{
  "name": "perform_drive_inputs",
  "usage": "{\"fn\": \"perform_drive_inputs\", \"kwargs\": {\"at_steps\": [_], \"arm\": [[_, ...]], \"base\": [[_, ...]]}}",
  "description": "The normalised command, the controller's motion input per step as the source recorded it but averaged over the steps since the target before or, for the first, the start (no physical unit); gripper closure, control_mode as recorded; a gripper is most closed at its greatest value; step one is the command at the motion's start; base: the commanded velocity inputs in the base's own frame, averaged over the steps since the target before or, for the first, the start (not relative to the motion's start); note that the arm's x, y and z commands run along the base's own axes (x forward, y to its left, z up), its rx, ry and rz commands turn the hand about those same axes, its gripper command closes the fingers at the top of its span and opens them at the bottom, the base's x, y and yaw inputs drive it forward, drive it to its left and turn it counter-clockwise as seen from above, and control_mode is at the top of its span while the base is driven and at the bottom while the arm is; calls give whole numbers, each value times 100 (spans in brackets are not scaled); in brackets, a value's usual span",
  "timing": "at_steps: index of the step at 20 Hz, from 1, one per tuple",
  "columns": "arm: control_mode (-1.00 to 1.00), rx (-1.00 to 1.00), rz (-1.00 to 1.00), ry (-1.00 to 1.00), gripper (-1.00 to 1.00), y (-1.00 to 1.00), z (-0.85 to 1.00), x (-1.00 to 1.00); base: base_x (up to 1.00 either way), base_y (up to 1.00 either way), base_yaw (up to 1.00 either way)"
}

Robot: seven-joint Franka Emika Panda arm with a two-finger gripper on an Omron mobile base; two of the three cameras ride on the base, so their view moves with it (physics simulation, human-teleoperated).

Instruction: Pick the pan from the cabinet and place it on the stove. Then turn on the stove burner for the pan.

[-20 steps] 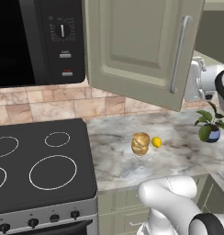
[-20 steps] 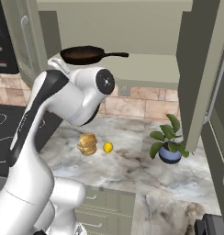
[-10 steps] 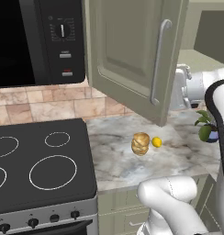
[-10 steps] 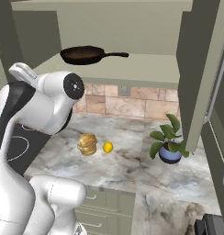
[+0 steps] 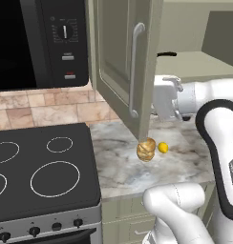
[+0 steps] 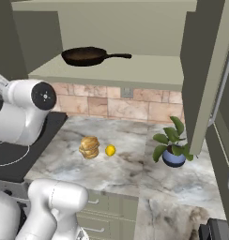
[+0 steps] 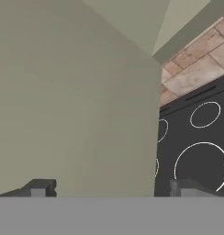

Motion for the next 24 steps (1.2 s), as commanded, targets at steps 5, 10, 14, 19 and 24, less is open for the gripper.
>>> {"fn": "perform_drive_inputs", "kwargs": {"at_steps": [5,10,14,19,24], "arm": [[-100,0,1,-4,-100,47,0,-19],[-100,0,1,-2,-100,37,0,-13],[-100,-1,1,-1,-100,3,-2,0],[-100,-12,8,-13,-100,-29,-2,19],[-100,-15,8,-20,-100,-47,7,26]], "base": [[0,0,0],[0,0,0],[0,0,0],[0,0,0],[0,0,0]]}}
